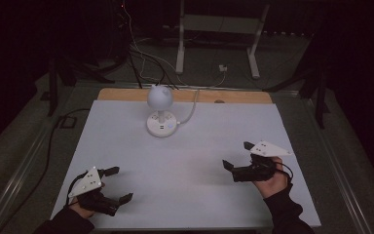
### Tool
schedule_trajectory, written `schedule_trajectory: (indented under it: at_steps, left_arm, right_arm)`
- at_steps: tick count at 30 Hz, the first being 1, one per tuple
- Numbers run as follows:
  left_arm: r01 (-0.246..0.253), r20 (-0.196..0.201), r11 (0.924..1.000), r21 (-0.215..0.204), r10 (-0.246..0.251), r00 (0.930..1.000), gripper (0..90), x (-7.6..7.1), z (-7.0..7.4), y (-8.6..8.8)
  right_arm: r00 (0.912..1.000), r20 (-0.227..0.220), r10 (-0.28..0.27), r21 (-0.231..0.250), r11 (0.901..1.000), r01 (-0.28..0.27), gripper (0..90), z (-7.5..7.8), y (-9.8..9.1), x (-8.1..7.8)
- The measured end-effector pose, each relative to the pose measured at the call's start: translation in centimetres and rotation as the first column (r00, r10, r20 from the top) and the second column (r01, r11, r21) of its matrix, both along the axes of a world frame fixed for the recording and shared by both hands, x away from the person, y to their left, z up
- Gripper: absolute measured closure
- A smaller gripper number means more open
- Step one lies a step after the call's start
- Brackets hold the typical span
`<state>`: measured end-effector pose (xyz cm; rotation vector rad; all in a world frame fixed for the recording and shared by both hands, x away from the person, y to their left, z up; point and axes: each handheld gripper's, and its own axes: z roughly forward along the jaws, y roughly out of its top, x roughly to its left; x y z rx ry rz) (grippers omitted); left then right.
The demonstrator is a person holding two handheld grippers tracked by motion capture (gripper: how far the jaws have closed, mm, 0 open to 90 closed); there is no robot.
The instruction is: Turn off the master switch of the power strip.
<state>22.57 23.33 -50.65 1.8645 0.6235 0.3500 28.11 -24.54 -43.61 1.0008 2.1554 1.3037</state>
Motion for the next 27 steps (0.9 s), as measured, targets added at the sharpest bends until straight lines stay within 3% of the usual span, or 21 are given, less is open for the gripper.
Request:
schedule_trajectory:
  at_steps: [27]
  left_arm:
    - [0.005,0.001,1.0,-0.007,-0.005,1.0,0.3,-0.1,0.1,0.0]
  right_arm:
    - [0.9975,0.022,0.067,0.017,0.9976,-0.068,0.0,2.2,3.3,4.5]
